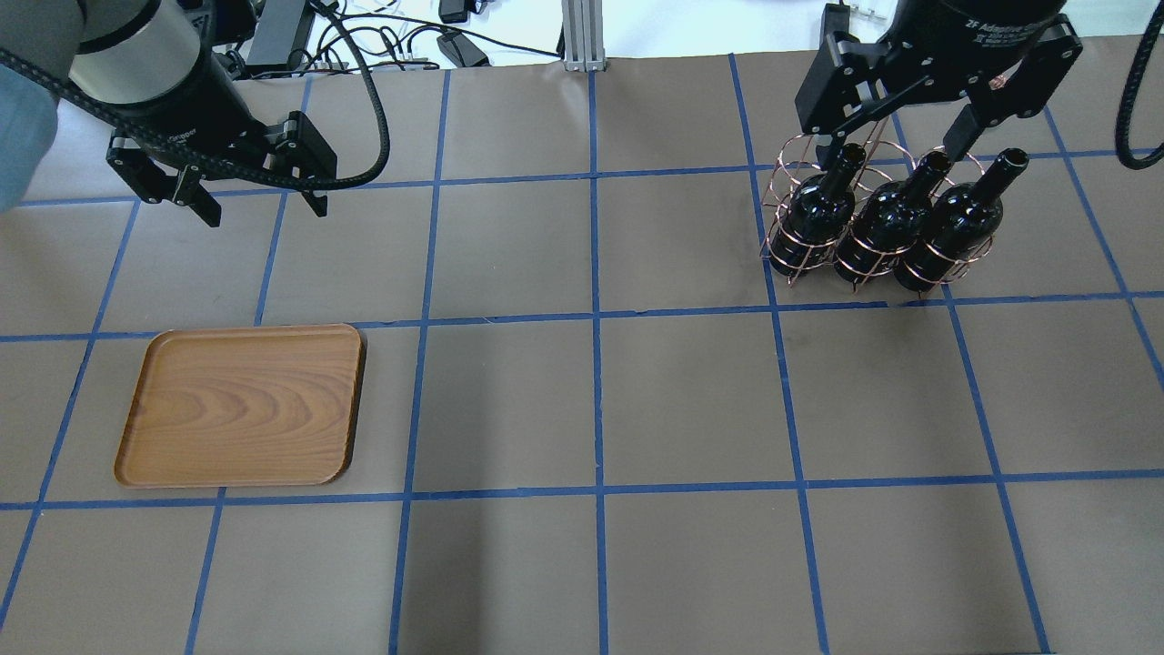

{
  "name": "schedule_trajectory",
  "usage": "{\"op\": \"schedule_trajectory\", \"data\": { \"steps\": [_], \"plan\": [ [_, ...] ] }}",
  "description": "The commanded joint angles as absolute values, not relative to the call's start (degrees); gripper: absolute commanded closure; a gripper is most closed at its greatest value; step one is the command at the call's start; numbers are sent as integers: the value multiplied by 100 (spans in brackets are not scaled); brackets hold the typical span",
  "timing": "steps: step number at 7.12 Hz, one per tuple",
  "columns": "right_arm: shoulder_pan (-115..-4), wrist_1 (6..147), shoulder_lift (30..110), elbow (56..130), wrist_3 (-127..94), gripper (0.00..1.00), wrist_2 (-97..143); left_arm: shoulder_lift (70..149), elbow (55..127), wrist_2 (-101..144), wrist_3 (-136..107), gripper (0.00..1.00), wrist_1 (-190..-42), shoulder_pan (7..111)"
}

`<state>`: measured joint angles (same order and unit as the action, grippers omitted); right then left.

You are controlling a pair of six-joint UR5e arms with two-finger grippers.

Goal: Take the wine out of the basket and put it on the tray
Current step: 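Lower the right gripper over the bottle in the copper rack nearest the left arm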

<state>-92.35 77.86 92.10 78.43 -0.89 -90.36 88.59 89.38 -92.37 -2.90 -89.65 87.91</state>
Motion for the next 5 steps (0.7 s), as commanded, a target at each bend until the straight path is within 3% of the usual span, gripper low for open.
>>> {"op": "schedule_trajectory", "data": {
  "steps": [1, 5],
  "plan": [
    [-9220, 7787, 9211, 7892, -45, 0, -9035, 8859, 8938, -9246, -290, 0, -8974, 8789],
    [-9211, 7787, 9255, 8015, -44, 0, -9009, 8859, 8938, -9246, -290, 0, -8982, 8789]
  ]
}}
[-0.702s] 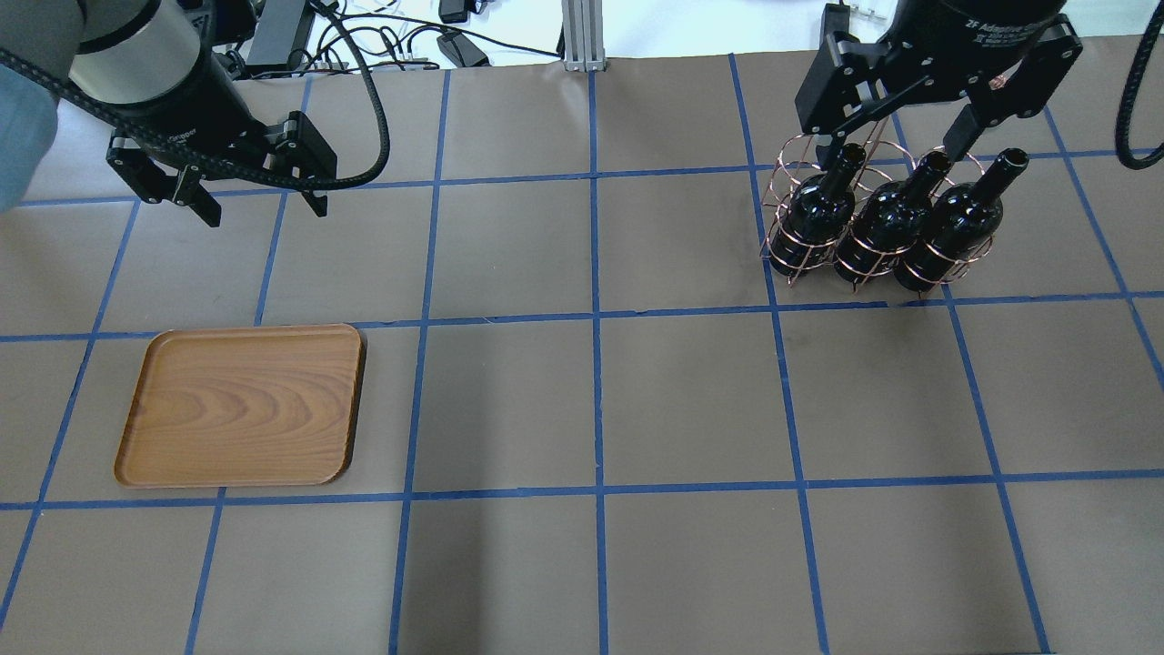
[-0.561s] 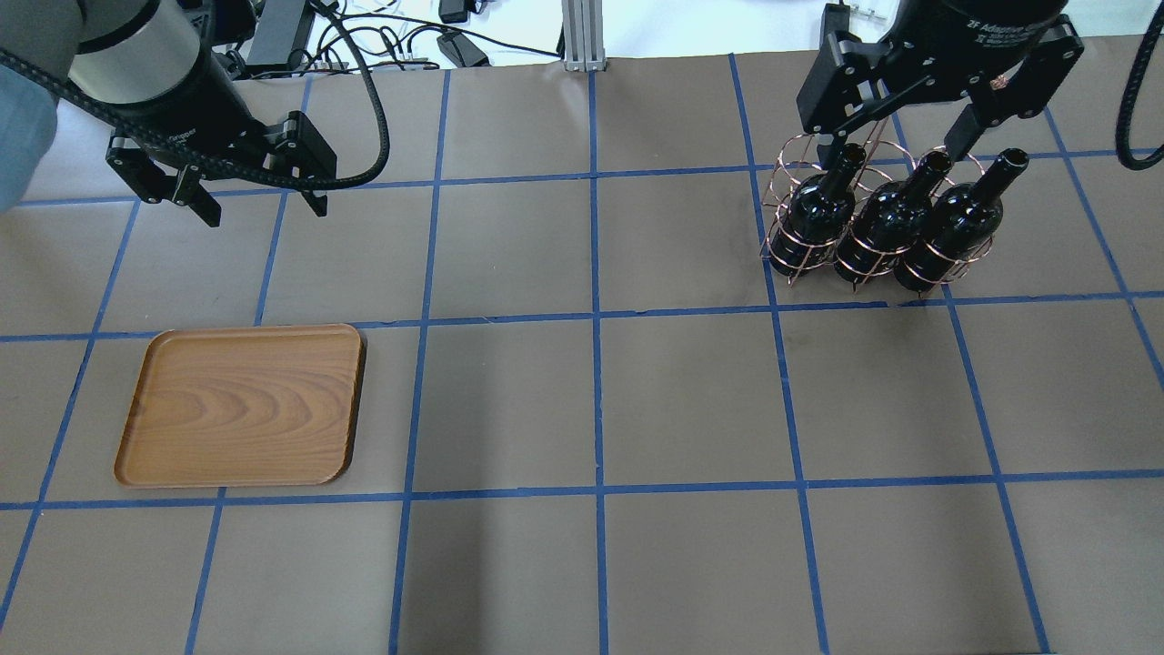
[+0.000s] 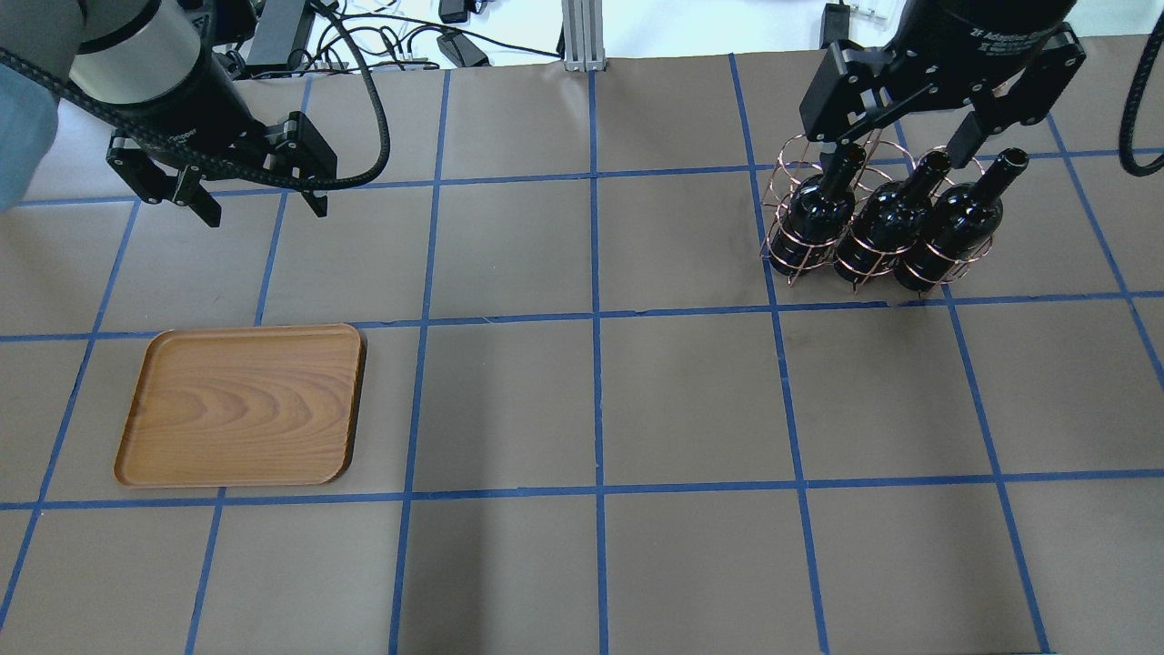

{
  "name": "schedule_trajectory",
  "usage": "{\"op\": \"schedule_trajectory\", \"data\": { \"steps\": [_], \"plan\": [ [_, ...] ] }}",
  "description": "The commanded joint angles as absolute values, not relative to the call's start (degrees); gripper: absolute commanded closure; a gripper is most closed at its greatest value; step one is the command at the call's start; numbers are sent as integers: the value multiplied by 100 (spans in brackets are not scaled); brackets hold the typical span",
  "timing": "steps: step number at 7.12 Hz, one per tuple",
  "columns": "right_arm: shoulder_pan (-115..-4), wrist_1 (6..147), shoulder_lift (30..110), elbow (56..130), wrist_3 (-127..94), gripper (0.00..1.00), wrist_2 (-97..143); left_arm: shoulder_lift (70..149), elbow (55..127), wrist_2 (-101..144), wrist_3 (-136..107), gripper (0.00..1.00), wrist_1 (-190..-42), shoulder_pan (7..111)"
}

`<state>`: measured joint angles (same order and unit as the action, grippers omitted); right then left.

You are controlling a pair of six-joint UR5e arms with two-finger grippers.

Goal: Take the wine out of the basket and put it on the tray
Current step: 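Lower the right gripper over the bottle in the copper rack nearest the left arm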

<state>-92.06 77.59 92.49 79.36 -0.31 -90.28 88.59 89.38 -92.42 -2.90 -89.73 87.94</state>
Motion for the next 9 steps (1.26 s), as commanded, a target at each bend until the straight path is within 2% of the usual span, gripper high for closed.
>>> {"op": "schedule_trajectory", "data": {
  "steps": [1, 3, 4, 5, 6, 9],
  "plan": [
    [-9202, 7752, 9177, 8085, 8, 0, -9035, 8859, 8938, -9246, -290, 0, -8982, 8789],
    [-8863, 8022, 9141, 8191, 640, 0, -9044, 8859, 8938, -9246, -290, 0, -8974, 8789],
    [-8216, 7981, 9123, 8339, 676, 8, -8974, 8859, 8938, -9246, -290, 0, -8982, 8789],
    [-7661, 8189, 9114, 8837, 668, 11, -8878, 8859, 8938, -9246, -290, 0, -8982, 8789],
    [-7586, 8879, 9088, 9111, 668, 1, -8886, 8859, 8938, -9246, -290, 0, -8991, 8789],
    [-7716, 10068, 8316, 9123, 371, 4, -8912, 8859, 8938, -9255, -290, 0, -8982, 8789]
  ]
}}
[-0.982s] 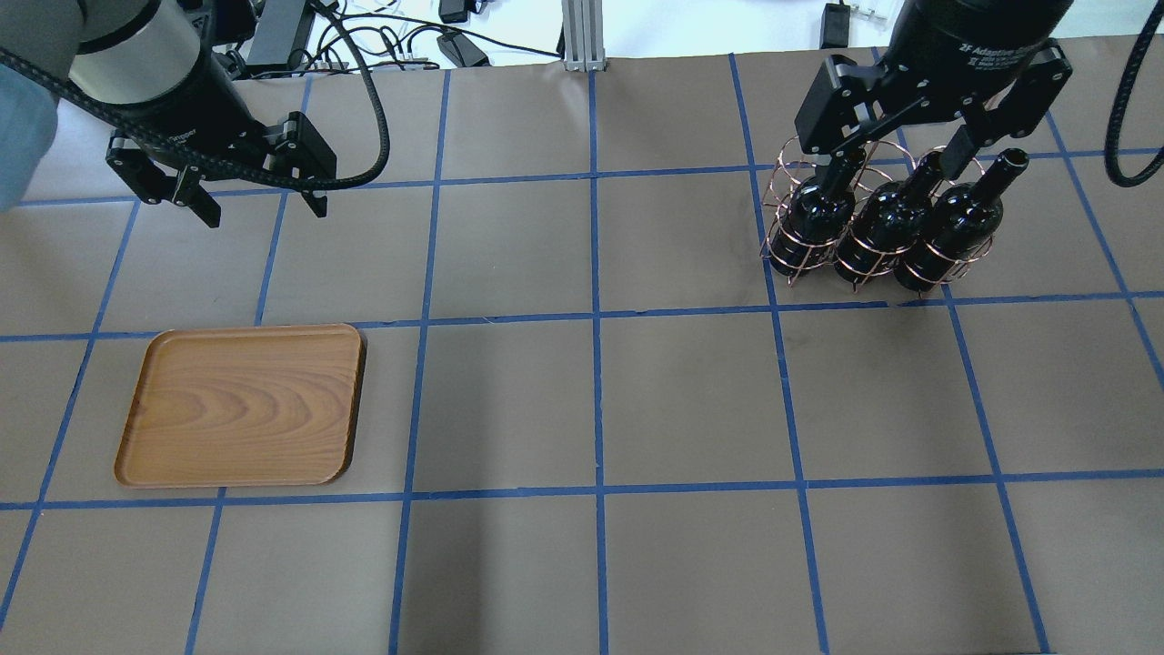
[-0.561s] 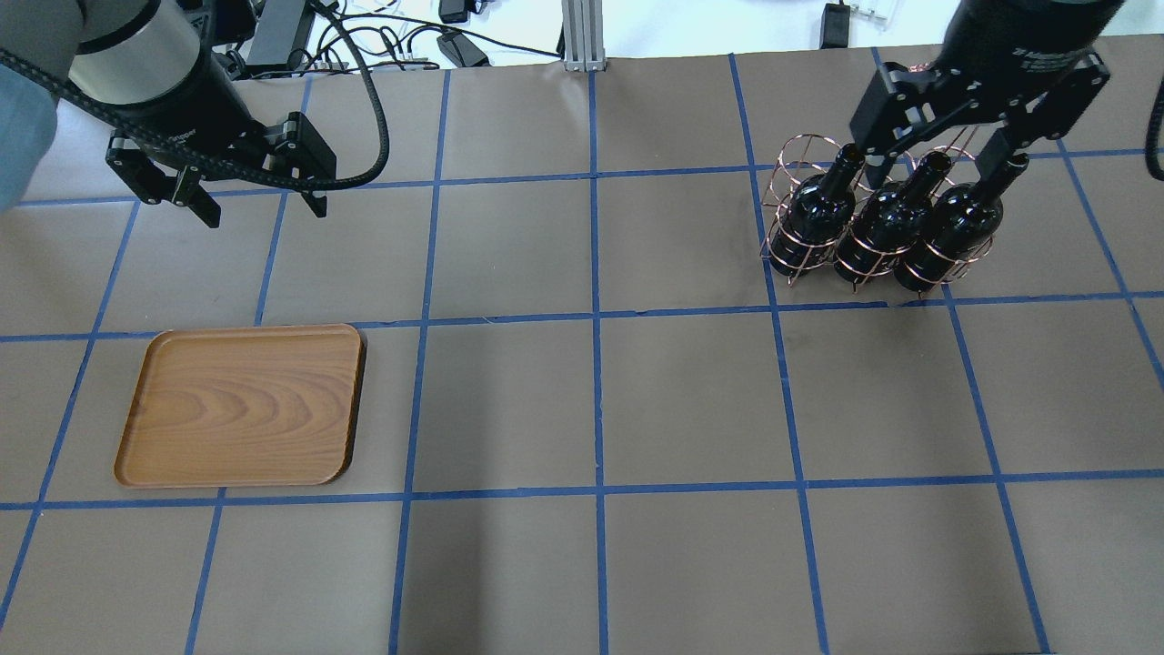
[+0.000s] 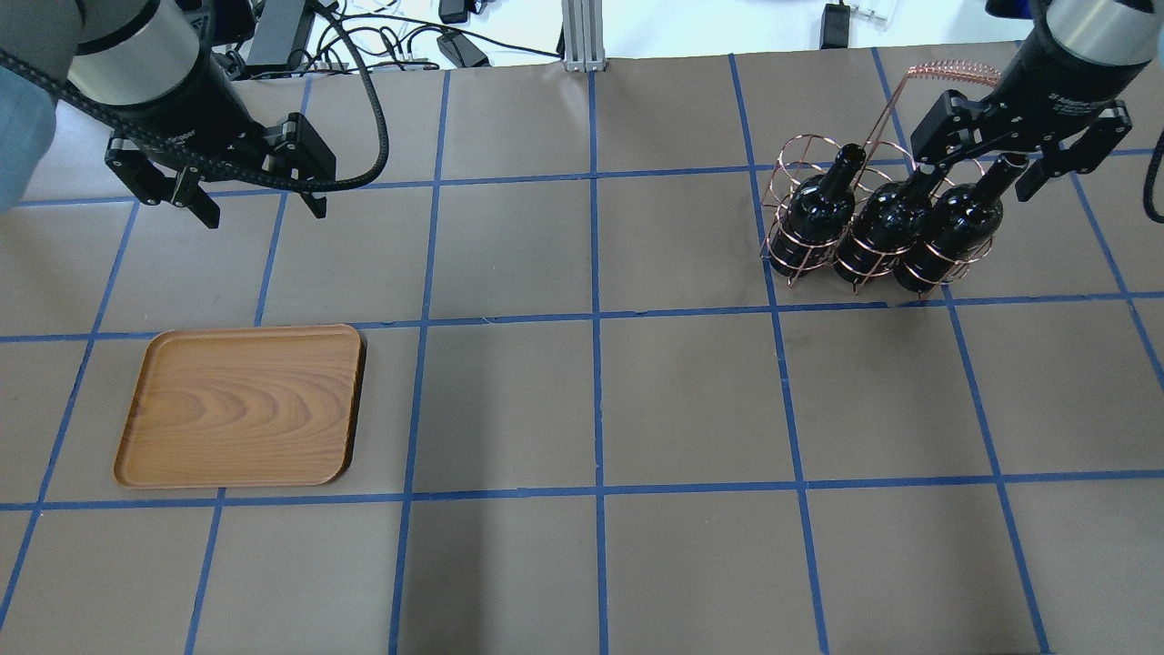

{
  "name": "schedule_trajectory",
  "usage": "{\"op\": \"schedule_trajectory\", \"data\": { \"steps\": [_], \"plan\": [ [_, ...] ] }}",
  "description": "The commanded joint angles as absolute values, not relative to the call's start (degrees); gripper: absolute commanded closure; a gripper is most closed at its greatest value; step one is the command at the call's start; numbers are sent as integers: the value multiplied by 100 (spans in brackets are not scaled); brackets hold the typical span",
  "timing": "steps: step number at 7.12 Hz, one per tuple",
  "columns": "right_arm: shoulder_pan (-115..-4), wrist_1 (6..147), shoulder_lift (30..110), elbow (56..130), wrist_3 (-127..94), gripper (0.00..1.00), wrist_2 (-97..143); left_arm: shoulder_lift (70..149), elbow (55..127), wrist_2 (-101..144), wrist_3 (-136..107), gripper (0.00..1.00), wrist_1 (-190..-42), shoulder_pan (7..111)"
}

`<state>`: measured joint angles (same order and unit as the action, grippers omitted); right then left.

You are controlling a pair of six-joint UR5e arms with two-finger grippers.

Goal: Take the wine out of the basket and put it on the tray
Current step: 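Close the right gripper on the neck of the middle dark bottle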

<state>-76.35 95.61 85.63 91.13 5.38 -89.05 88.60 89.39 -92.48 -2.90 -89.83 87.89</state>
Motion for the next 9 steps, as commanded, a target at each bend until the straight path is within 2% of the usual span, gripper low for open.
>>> {"op": "schedule_trajectory", "data": {
  "steps": [1, 2, 4, 5, 6, 8, 9],
  "plan": [
    [-7760, 10081, 8149, 9132, 360, 7, -8973, 8859, 8938, -9255, -290, 0, -8991, 8789],
    [-7787, 10090, 8121, 9132, 352, 11, -8956, 8859, 8938, -9255, -290, 0, -8991, 8789],
    [-7787, 10168, 7903, 9123, 404, 34, -8973, 8859, 8938, -9255, -290, 0, -8983, 8789],
    [-7787, 10265, 7867, 9132, 413, 41, -8974, 8859, 8938, -9255, -273, 0, -8991, 8789],
    [-7787, 10379, 7753, 9123, 413, 42, -8965, 8859, 8938, -9246, -220, 0, -8991, 8789],
    [-7787, 10520, 7726, 9114, 413, 55, -8974, 8859, 8938, -9255, -220, 0, -8991, 8789],
    [-7787, 10521, 7734, 9114, 413, 55, -8974, 8859, 8938, -9255, -220, 0, -8991, 8789]
  ]
}}
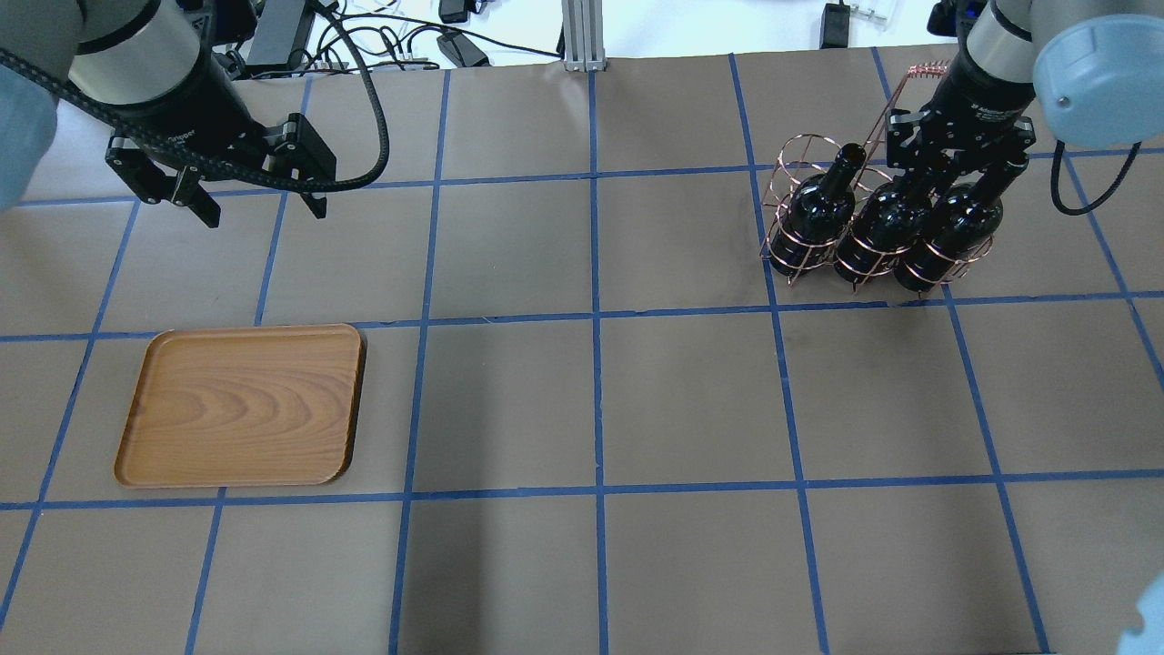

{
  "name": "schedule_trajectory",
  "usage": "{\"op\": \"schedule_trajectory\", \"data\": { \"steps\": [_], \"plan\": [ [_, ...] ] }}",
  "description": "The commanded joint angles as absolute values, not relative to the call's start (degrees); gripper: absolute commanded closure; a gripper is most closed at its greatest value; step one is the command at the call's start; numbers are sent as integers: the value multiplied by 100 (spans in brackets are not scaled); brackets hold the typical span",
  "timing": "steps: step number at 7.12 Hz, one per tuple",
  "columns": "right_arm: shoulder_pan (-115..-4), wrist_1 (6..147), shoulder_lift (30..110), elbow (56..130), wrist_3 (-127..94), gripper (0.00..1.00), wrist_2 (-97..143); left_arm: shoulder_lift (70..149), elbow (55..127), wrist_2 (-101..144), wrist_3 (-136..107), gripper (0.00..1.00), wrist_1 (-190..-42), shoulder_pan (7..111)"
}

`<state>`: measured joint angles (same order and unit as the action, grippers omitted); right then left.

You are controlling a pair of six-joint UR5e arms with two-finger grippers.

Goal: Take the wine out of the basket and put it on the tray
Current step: 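Close the right gripper on the neck of the middle dark bottle, then lift the dark bottle out of the rack with the right gripper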

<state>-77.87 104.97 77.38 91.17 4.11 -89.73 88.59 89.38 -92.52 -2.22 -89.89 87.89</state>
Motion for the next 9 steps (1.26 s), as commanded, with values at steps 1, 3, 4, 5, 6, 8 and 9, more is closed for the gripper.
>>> {"op": "schedule_trajectory", "data": {
  "steps": [1, 3, 4, 5, 6, 8, 9],
  "plan": [
    [-7787, 10512, 7726, 9114, 404, 65, -8982, 8859, 8938, -9255, -220, 0, -8991, 8789],
    [-7805, 10451, 7778, 8983, 457, 93, -9131, 8859, 8938, -9255, -211, 0, -8991, 8789],
    [-7935, 10041, 7900, 8582, 457, 97, -9158, 8859, 8938, -9255, -211, 0, -8991, 8789],
    [-7997, 9324, 7936, 8030, 431, 100, -9149, 8859, 8938, -9255, -211, 0, -8991, 8789],
    [-8068, 8559, 8076, 7494, 439, 100, -9080, 8859, 8938, -9255, -211, 0, -8991, 8789],
    [-8208, 7624, 8873, 7268, 257, 99, -9088, 8851, 8938, -9255, -211, 0, -8974, 8780],
    [-8566, 7403, 9025, 7321, -563, 99, -9105, 8851, 8930, -9255, -211, 0, -8965, 8780]
  ]
}}
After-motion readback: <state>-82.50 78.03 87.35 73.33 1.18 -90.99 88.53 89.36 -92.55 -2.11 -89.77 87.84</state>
